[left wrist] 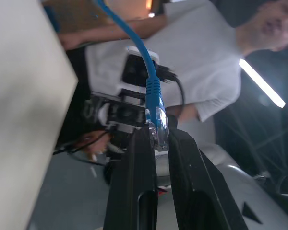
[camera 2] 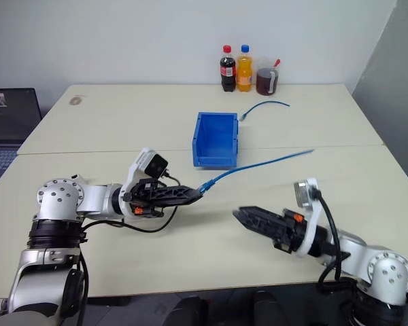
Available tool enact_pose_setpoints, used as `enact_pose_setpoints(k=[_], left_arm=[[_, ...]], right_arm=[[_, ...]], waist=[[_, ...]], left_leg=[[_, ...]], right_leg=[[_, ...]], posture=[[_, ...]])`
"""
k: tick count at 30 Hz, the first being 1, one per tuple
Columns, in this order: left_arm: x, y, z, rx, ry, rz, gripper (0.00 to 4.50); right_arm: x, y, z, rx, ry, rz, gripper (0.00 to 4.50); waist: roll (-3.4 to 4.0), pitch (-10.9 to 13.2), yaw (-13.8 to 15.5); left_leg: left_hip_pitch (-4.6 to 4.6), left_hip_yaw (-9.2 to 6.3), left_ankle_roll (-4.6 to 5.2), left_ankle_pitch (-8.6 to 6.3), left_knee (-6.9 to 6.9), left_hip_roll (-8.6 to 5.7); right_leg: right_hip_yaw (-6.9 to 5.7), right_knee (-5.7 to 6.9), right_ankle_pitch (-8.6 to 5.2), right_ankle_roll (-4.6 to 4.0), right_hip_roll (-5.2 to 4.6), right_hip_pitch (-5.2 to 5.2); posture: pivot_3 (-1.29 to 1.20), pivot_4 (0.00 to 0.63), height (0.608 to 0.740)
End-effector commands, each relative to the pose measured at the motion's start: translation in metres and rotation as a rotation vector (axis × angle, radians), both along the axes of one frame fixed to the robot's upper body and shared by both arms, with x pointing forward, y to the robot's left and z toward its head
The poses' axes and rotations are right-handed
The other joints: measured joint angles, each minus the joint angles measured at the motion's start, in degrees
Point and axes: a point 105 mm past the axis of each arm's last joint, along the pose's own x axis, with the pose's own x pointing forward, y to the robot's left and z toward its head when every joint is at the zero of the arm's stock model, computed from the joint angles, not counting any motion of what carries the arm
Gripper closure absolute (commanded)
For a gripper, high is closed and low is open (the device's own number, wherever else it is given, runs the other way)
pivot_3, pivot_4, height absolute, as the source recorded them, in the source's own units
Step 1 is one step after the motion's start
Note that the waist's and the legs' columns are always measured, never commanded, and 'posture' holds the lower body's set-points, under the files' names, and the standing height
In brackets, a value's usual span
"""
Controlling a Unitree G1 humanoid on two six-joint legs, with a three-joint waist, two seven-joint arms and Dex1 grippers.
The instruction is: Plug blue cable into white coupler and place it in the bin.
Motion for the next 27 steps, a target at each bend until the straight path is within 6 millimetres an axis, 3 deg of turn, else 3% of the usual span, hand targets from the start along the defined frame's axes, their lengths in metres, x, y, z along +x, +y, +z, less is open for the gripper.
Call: enact_pose_setpoints(k=[1, 7, 18, 27], left_arm=[[-0.007, -0.009, 0.019, -0.109, -0.022, -0.011, 4.39], [-0.007, -0.02, 0.017, -0.184, -0.023, 0.038, 4.39], [-0.008, -0.034, 0.017, -0.276, -0.024, 0.134, 4.39], [-0.009, -0.035, 0.015, -0.277, -0.021, 0.142, 4.39]], right_arm=[[0.007, 0.009, 0.028, 0.127, -0.009, 0.011, 0.06], [0.009, 0.022, 0.051, 0.194, -0.062, -0.006, 0.06], [0.007, 0.035, 0.051, 0.168, -0.092, -0.032, 0.06], [0.016, 0.029, 0.049, 0.182, -0.078, -0.078, 1.81]], waist=[[0.0, 0.0, -0.17], [0.0, 0.0, 0.22], [0.0, 0.0, 0.34], [0.0, 0.0, 0.35]], left_leg=[[-0.01, -0.01, 0.0, 0.0, 0.0, 0.0], [-0.11, -0.02, 0.0, 0.0, -0.04, -0.08], [-0.13, 0.02, 0.0, 0.0, -0.01, -0.12], [-0.14, 0.03, -0.01, 0.0, -0.01, -0.13]], right_leg=[[0.01, 0.0, 0.02, -0.03, 0.0, 0.0], [-0.07, -0.04, 0.13, -0.23, 0.2, -0.04], [-0.05, -0.11, 0.11, -0.19, 0.22, -0.02], [-0.07, -0.13, 0.11, -0.2, 0.26, -0.03]], posture=[[0.0, 0.15, 0.74], [0.0, 0.15, 0.74], [0.0, 0.15, 0.74], [0.0, 0.15, 0.74]])
